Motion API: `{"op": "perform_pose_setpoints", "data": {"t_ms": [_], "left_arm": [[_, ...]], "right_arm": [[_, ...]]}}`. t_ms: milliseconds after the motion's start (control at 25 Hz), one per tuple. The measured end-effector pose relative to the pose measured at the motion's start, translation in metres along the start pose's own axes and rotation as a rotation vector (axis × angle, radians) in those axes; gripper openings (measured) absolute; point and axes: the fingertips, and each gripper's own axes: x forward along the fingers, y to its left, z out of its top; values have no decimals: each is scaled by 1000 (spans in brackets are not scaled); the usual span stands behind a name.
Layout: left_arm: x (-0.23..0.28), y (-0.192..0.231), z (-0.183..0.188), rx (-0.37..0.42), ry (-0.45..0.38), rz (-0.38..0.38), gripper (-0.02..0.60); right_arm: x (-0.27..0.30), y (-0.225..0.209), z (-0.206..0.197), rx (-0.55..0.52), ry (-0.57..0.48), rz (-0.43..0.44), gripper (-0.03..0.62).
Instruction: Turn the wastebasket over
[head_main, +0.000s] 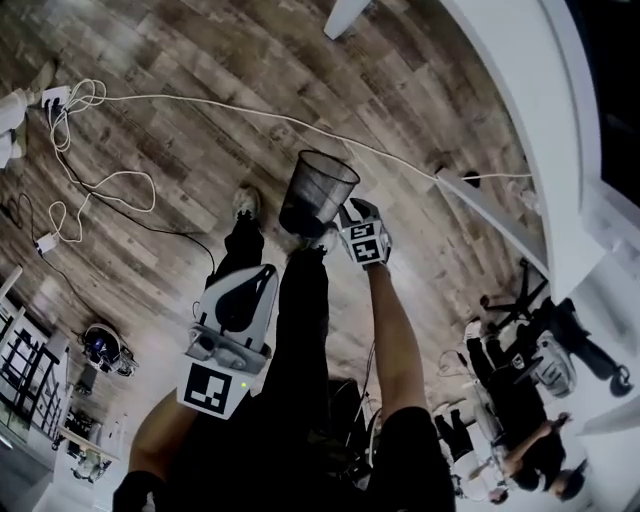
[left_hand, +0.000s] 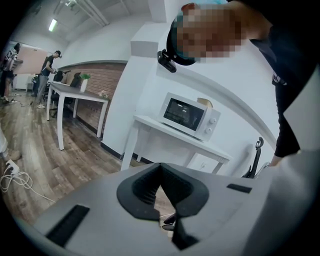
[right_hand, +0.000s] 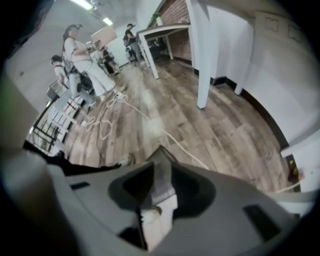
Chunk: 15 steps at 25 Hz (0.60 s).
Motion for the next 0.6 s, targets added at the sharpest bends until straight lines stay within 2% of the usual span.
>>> {"op": "perform_pose_setpoints", "data": {"t_ms": [120,360,600], "left_arm": [[3,8,-12,-24,1,13,32],[13,26,-28,-37,-8,49,31],[11,53,-42,-68,-4,90,32]], "right_arm": [[21,-3,-9,-87,52,11,127],[62,-12,-16,-190,113,38,127],[95,-13,-15,-175,163,90,132]]}}
